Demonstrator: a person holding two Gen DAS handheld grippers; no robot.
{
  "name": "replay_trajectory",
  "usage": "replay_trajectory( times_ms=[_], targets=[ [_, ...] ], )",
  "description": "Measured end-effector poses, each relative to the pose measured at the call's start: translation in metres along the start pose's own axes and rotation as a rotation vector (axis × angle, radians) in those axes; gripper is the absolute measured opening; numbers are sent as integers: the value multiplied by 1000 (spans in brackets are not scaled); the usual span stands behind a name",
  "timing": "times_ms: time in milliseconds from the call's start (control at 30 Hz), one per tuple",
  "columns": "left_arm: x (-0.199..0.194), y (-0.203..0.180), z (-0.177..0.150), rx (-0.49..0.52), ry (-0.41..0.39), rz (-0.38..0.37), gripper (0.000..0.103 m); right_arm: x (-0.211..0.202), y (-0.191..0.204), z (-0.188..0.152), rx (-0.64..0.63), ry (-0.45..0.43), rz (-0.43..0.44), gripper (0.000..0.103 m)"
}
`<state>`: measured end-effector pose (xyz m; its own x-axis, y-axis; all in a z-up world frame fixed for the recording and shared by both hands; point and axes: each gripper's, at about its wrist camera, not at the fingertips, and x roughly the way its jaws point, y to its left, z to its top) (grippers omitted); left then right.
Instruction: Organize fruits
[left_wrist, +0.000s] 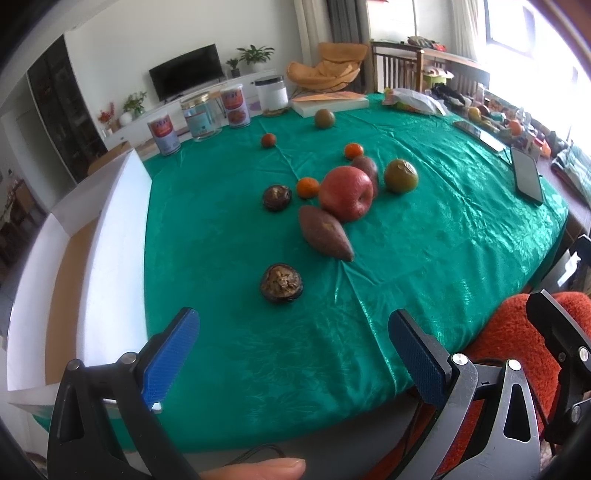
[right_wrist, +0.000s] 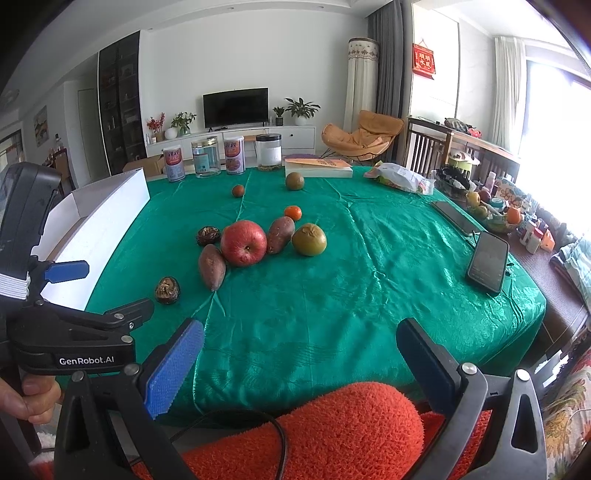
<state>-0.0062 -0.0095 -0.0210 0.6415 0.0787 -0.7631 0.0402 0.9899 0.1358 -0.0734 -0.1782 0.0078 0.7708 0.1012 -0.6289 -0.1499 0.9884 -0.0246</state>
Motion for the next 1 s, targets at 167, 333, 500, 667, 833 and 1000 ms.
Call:
replay_trajectory(
  times_ms=[167,333,500,667,833,1000],
  targets=[
    [-1,-2,1,7,1,3,103,0,0,-1,-1,1,-1,103],
    [0,-3,1,7,3,2,103,1,0,0,-5,4,0,103],
    [0,9,5,-22,3,-22,102,-14,-14,33,-311,67,-171,103],
    [8,25,8,-88,15,-23,102,-41,-53,77,-767,189,-645,103],
    [11,20,9,-88,34,-31,102,-31,-54,79,-456,168,-222,103],
    [8,21,8,-85,28,-23,102,25,-40,35,-30,141,128,103]
  ],
)
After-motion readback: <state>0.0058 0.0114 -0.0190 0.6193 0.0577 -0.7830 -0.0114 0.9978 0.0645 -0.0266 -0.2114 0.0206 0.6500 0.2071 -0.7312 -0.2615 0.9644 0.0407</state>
